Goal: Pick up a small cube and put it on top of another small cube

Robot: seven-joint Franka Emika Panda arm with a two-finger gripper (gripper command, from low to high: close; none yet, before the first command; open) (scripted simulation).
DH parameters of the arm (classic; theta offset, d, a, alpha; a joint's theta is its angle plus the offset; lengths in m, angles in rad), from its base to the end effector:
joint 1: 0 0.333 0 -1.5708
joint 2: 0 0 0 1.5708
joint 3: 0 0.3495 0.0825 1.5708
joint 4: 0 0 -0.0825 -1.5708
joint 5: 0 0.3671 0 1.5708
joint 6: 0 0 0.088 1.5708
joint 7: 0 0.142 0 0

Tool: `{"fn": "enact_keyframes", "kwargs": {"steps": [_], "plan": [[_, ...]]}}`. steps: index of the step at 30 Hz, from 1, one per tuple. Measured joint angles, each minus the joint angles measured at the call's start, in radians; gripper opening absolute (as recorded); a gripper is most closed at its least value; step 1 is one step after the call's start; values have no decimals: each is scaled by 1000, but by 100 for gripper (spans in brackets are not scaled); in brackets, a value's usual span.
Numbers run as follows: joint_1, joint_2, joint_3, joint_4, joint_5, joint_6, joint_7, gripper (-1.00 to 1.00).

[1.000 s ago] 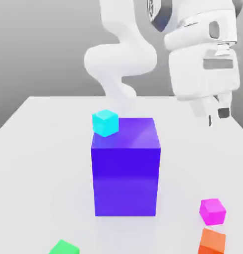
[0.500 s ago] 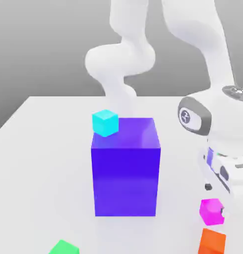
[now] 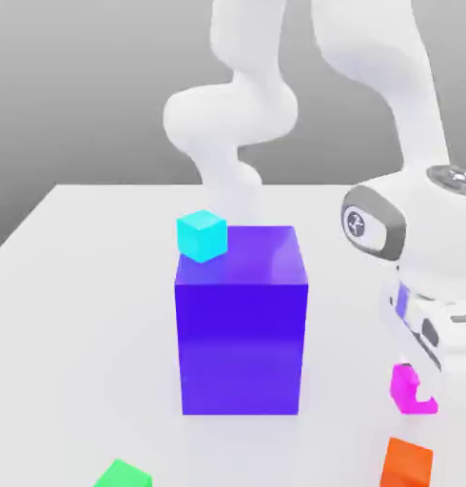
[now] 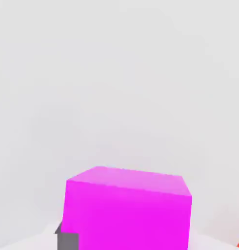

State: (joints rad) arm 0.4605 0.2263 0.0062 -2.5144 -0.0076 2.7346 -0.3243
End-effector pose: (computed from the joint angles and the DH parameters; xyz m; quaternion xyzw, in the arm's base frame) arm 0.4153 0.2096 0.2067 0.9215 0.3884 -0.0030 0.0010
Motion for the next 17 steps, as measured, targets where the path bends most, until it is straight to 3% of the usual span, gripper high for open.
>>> {"fn": "enact_keyframes", "kwargs": {"steps": [10, 13, 14, 17], "plan": [[-273, 30, -256, 175, 124, -158, 100, -100], [-364, 132, -287, 243, 202, -130, 97, -100], [-386, 173, -279, 256, 227, -103, 87, 100], [-386, 173, -279, 256, 227, -103, 87, 100]]}}
